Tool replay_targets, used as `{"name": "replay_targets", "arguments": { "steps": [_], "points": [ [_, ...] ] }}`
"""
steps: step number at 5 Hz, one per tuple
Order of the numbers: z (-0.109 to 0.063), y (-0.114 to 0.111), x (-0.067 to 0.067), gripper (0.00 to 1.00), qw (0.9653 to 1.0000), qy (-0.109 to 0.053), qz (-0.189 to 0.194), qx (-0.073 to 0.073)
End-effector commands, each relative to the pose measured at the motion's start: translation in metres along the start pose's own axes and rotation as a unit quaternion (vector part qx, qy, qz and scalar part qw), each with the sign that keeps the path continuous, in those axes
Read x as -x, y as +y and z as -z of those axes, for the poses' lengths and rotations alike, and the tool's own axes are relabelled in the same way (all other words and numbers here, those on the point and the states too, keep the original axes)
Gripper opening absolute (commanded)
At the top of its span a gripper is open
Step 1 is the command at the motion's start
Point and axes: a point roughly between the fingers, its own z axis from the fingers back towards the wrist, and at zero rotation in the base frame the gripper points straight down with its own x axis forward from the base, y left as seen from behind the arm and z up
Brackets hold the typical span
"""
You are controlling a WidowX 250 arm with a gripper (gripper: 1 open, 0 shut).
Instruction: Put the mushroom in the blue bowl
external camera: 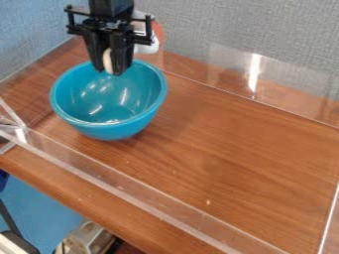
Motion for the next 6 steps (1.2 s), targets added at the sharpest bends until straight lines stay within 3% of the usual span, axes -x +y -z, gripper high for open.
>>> {"name": "replay_targets", "arguments": {
  "steps": [1, 2, 3, 6],
  "points": [
    [-0.019, -0.004, 0.009, 0.0, 0.9995, -0.027, -0.01, -0.008],
    [-0.026, 0.001, 0.012, 0.0, 0.9994, -0.024, -0.02, -0.013],
    [-0.02, 0.013, 0.013, 0.0, 0.9988, -0.015, -0.044, -0.018],
    [0.052, 0.023, 0.022, 0.0, 0.9991, 0.012, -0.015, -0.038]
  ]
}}
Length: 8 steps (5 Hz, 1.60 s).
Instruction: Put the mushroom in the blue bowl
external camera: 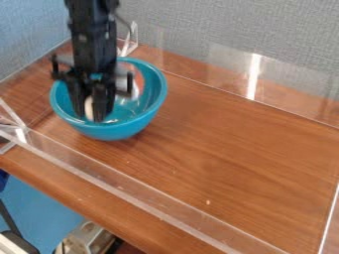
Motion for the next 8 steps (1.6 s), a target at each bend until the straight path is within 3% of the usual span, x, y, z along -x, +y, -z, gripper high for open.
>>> {"name": "replay_targets", "arguments": {
  "steps": [1, 2, 4, 6, 8],
  "points": [
    [-0.044, 0.01, -0.007, 0.0, 0.9992, -0.039, -0.004, -0.004],
    [-0.084, 0.016, -0.012, 0.0, 0.9978, -0.066, -0.002, -0.004],
    [-0.058, 0.009, -0.022, 0.0, 0.9983, -0.057, -0.006, -0.014],
    [-0.027, 0.009, -0.023, 0.0, 0.9988, -0.042, -0.002, -0.025],
    [-0.021, -0.002, 0.003, 0.0, 0.9987, -0.034, -0.019, -0.034]
  ]
}}
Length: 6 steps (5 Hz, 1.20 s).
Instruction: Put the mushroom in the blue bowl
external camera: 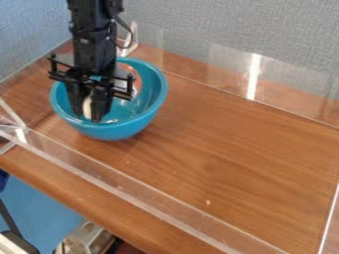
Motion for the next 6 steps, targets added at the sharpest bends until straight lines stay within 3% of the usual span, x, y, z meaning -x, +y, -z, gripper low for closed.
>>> {"name": "replay_targets", "arguments": {
  "steps": [1, 2, 3, 5, 6],
  "points": [
    [-0.024, -0.005, 0.011, 1.0, 0.9997, -0.024, -0.008, -0.006],
    [-0.026, -0.005, 0.015, 1.0, 0.9996, -0.024, -0.014, -0.007],
    [-0.022, -0.003, 0.011, 1.0, 0.9992, -0.029, -0.025, -0.008],
    [-0.011, -0.006, -0.024, 1.0, 0.9991, -0.04, -0.003, -0.012],
    [-0.001, -0.009, -0.027, 1.0, 0.9985, -0.045, 0.026, -0.015]
  ]
}}
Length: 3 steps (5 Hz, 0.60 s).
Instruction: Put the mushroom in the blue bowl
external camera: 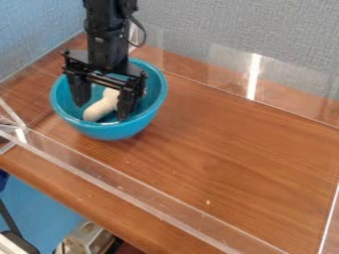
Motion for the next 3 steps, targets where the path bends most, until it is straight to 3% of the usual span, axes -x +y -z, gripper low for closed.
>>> {"name": "replay_targets", "arguments": {
  "steps": [1, 2, 3],
  "points": [
    [0.001, -0.005, -0.002, 1.0, 0.9994, -0.018, 0.031, -0.003],
    [0.005, -0.007, 0.0, 1.0, 0.9982, -0.022, 0.055, -0.004],
    [-0.013, -0.006, -0.006, 1.0, 0.9986, -0.035, 0.04, -0.006]
  ]
}}
